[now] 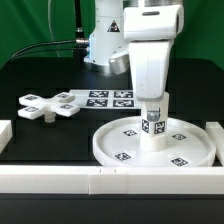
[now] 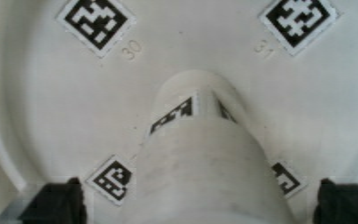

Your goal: Assemble round table

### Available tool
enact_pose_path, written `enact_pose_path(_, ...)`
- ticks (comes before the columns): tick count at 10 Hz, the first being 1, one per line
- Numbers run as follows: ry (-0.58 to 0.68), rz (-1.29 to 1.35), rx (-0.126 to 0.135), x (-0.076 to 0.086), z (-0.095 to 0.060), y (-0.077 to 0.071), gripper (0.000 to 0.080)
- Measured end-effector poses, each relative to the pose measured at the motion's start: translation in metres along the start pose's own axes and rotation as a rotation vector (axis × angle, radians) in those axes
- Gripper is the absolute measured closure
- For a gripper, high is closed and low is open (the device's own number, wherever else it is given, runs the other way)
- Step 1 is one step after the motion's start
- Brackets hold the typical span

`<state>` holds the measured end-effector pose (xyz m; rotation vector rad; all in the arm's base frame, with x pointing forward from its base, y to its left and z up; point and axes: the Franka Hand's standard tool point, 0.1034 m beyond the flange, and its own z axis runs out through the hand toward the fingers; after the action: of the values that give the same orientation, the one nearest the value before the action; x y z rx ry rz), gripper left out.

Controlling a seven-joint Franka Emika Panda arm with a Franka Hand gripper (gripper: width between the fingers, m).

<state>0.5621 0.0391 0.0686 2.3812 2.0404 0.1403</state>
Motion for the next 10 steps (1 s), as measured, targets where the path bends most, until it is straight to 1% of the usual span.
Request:
enact_pose_path(4,-0.043,-0.334,-0.006,0.004,-0.0001,-0.0006,0.015)
enact_pose_path(8,-0.07,-0.584,-0.002,-0.0004,-0.0003,0.0003,0.015)
enact_pose_path(10,-0.079,-0.656,0.0,-0.0014,-0.0002,0.0003,0.015)
